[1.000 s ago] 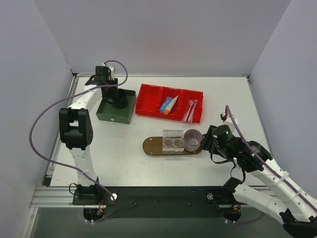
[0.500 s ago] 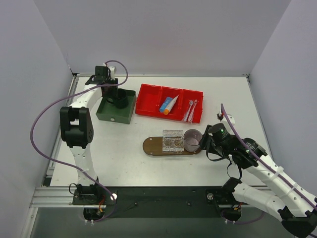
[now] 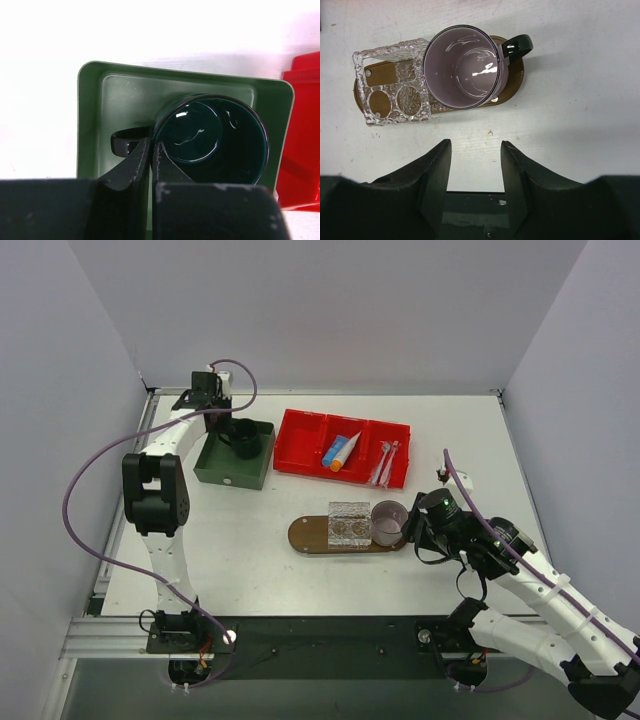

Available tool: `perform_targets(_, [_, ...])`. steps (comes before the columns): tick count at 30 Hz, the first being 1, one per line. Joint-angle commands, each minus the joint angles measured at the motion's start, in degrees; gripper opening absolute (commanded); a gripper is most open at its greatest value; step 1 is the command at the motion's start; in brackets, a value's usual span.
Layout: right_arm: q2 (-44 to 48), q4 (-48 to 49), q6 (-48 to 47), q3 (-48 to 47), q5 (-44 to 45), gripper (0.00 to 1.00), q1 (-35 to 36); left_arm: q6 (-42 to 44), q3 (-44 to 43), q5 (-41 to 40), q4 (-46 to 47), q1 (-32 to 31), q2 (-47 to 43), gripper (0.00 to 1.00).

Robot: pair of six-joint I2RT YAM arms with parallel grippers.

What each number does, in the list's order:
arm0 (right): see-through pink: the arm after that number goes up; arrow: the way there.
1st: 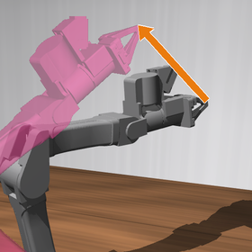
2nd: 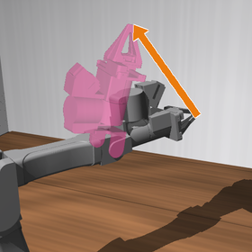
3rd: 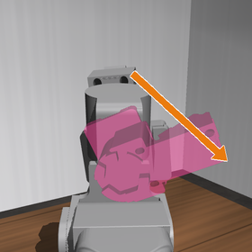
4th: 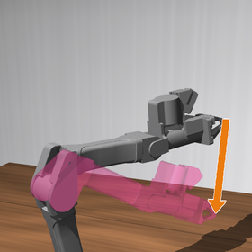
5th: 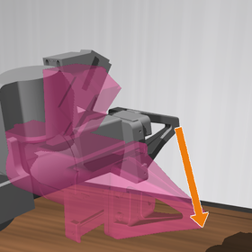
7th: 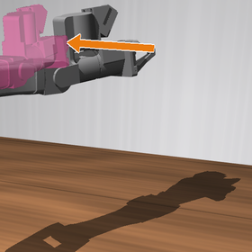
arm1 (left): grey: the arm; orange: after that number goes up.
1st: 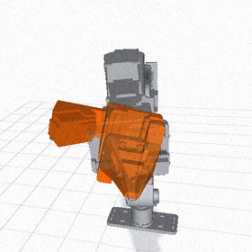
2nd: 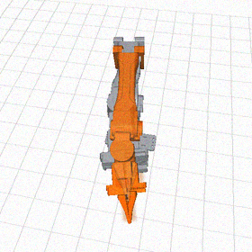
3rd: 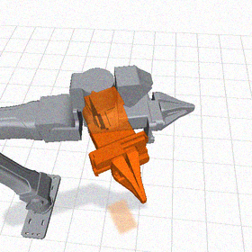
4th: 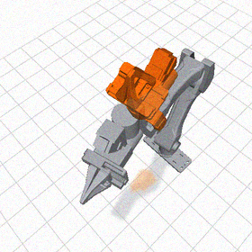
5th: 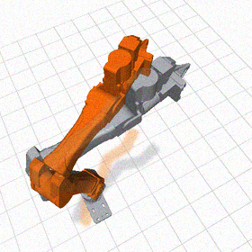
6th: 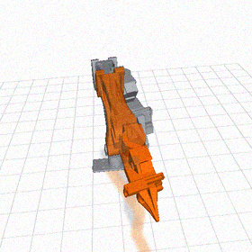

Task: Prepare toiletry sets of a toothbrush and toothpaste on the tray

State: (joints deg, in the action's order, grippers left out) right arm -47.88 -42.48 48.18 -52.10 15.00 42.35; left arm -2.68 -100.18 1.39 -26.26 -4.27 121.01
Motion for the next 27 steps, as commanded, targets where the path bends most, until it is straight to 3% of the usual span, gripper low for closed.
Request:
perform_targets(1, [-0.37, -1.03, 0.68, 0.86, 1.08, 0.4, -0.16, -1.1, -1.33, 1.33, -1.6, -0.12, 1.51, 0.03])
perform_targets(10, [-0.29, -0.85, 0.86, 1.12, 0.99, 0.39, -0.16, -6.8, -0.98, 6.52, -1.78, 0.93, -2.18, 0.0])
perform_targets(15, [-0.29, -0.85, 0.86, 1.12, 0.99, 0.39, -0.16, -10.33, 3.67, 10.03, 0.07, 3.39, -7.44, 0.0])
perform_targets(27, [2.08, -0.67, 1.47, 2.88, 0.9, 0.39, -0.16, -9.1, 16.33, 4.42, 3.92, 3.57, -20.81, 0.0])
